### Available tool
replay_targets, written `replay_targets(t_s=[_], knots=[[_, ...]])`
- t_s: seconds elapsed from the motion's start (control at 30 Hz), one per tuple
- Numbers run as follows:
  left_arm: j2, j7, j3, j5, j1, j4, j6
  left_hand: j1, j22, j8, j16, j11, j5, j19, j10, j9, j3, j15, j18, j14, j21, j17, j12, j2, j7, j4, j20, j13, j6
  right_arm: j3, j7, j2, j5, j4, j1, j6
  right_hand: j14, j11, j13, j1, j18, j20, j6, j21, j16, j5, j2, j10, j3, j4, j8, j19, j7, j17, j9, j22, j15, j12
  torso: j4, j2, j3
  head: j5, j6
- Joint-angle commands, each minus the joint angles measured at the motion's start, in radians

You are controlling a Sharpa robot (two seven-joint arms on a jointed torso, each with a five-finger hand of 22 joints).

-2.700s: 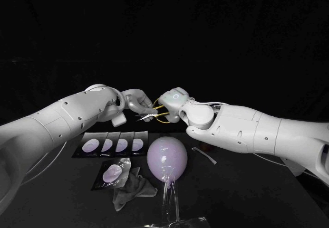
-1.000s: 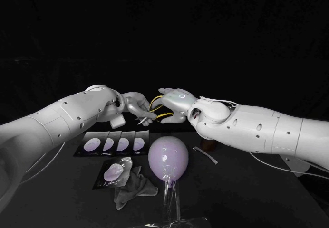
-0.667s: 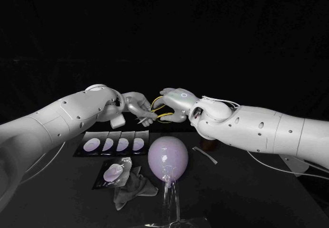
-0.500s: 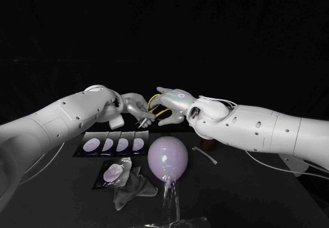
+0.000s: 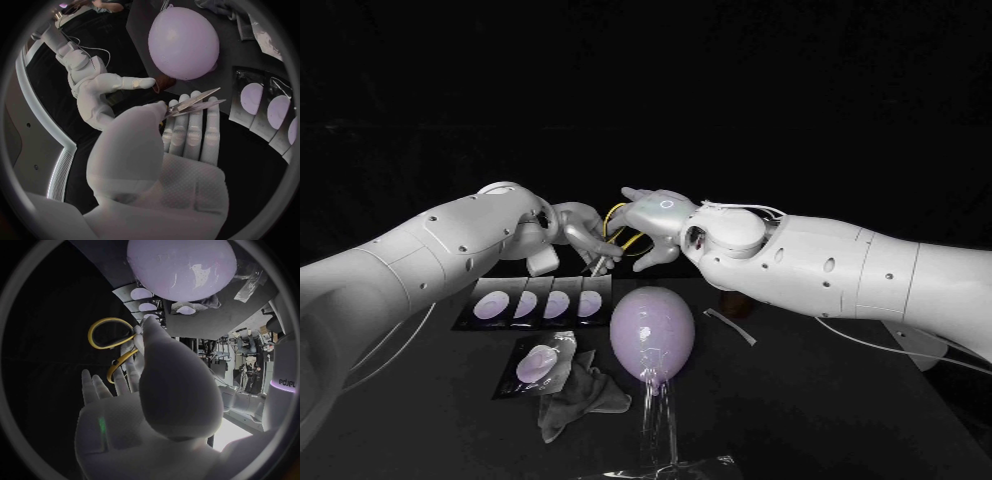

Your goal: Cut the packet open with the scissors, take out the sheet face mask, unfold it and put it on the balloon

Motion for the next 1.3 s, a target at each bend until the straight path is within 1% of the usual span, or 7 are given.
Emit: replay_targets(t_s=[0.03, 0.3, 0.43, 0.77, 0.83, 0.93, 1.3], knots=[[-0.002, -0.093, 0.003, 0.084, 0.006, -0.012, 0.001, -0.009, 0.002, 0.007, 0.006, -0.004, 0.003, 0.009, 0.014, 0.001, 0.153, 0.001, 0.014, 0.009, 0.006, 0.004, 0.003, 0.002, 0.003, -0.152, 0.0, 0.002, -0.005, -0.005, -0.054, 0.006, -0.102, -0.001, -0.004, 0.095, -0.008, 0.047, 0.0, -0.011, -0.013, 0.0, 0.036, -0.005, -0.005, 0.002, -0.004, -0.074, -0.002, 0.001, 0.014, -0.005, -0.019, -0.002, 0.005, -0.002, -0.001, -0.003, 0.0002, 0.0, 0.0001, 0.0, 0.0], [-0.002, -0.146, 0.002, 0.154, 0.006, -0.011, 0.029, -0.014, 0.003, 0.008, 0.007, -0.005, 0.003, 0.011, 0.018, 0.007, 0.158, 0.0, 0.014, 0.012, 0.009, 0.006, 0.004, 0.001, 0.003, -0.158, -0.002, 0.003, -0.007, -0.008, -0.151, 0.026, -0.177, -0.017, -0.005, 0.146, -0.023, 0.059, 0.004, -0.04, -0.013, 0.0, -0.025, -0.003, -0.006, 0.002, -0.003, -0.044, 0.011, 0.001, 0.0, -0.002, 0.007, -0.008, -0.029, -0.004, -0.001, 0.003, 0.0003, 0.0, -0.0002, -0.002, -0.001], [-0.002, -0.176, 0.002, 0.208, 0.006, -0.011, 0.054, -0.023, 0.005, 0.008, 0.012, -0.009, 0.003, 0.011, 0.034, 0.015, 0.162, -0.005, 0.014, 0.027, 0.013, 0.012, 0.009, 0.003, 0.001, -0.166, -0.006, 0.005, -0.012, -0.011, -0.182, 0.035, -0.216, -0.024, -0.007, 0.174, -0.017, -0.029, 0.018, -0.08, -0.015, 0.0, -0.095, -0.003, -0.004, 0.0, 0.031, 0.107, 0.052, -0.001, -0.003, -0.002, 0.063, -0.006, -0.065, -0.008, -0.014, 0.031, 0.0004, 0.0, -0.0001, -0.001, -0.001], [-0.002, -0.215, 0.002, 0.273, 0.006, -0.013, 0.073, -0.028, 0.006, 0.009, 0.013, -0.01, 0.003, 0.011, 0.037, 0.019, 0.163, -0.006, 0.014, 0.03, 0.015, 0.014, 0.009, 0.004, 0.0, -0.17, -0.007, 0.005, -0.012, -0.03, -0.211, 0.053, -0.269, -0.034, -0.018, 0.226, -0.052, -0.057, 0.013, -0.186, -0.017, 0.001, -0.135, -0.015, -0.009, -0.001, 0.027, 0.145, 0.113, 0.0, -0.002, -0.078, 0.051, -0.02, -0.098, -0.049, -0.017, 0.012, 0.0005, 0.0, 0.0007, 0.001, -0.002], [-0.002, -0.22, 0.003, 0.277, 0.006, -0.013, 0.072, -0.029, 0.006, 0.009, 0.013, -0.01, 0.003, 0.011, 0.038, 0.02, 0.164, -0.006, 0.014, 0.031, 0.016, 0.014, 0.009, 0.003, 0.0, -0.171, -0.008, 0.005, -0.012, -0.032, -0.208, 0.053, -0.272, -0.034, -0.019, 0.214, -0.066, -0.061, 0.007, -0.244, -0.017, 0.001, -0.222, -0.016, -0.011, -0.002, 0.023, 0.069, 0.165, -0.001, -0.012, -0.096, 0.052, -0.025, -0.14, -0.058, -0.112, 0.004, -0.0002, 0.0, 0.0002, 0.002, -0.001], [-0.003, -0.226, 0.003, 0.281, 0.006, -0.014, 0.068, -0.03, 0.006, 0.009, 0.013, -0.011, 0.003, 0.011, 0.04, 0.022, 0.164, -0.007, 0.014, 0.033, 0.017, 0.015, 0.009, 0.003, -0.001, -0.173, -0.009, 0.005, -0.012, -0.034, -0.202, 0.05, -0.275, -0.029, -0.02, 0.183, -0.072, -0.062, 0.003, -0.246, -0.017, 0.001, -0.299, -0.015, -0.011, -0.001, 0.005, -0.013, 0.168, 0.0, -0.015, -0.097, 0.053, -0.027, -0.176, -0.059, -0.15, -0.001, -0.001, 0.0, 0.0006, 0.003, 0.0], [-0.005, -0.236, 0.003, 0.274, 0.007, -0.012, 0.063, -0.031, 0.007, 0.009, 0.013, -0.011, 0.003, 0.011, 0.041, 0.023, 0.165, -0.007, 0.014, 0.033, 0.018, 0.016, 0.009, 0.003, -0.001, -0.175, -0.009, 0.005, -0.013, -0.034, -0.17, 0.016, -0.23, 0.014, -0.021, 0.058, -0.053, -0.044, 0.005, -0.228, -0.016, 0.0, -0.319, -0.01, -0.005, 0.001, -0.002, -0.015, 0.171, -0.001, -0.011, -0.082, 0.071, -0.019, -0.187, -0.055, -0.16, 0.003, 0.0007, 0.001, 0.0013, 0.004, 0.003]])
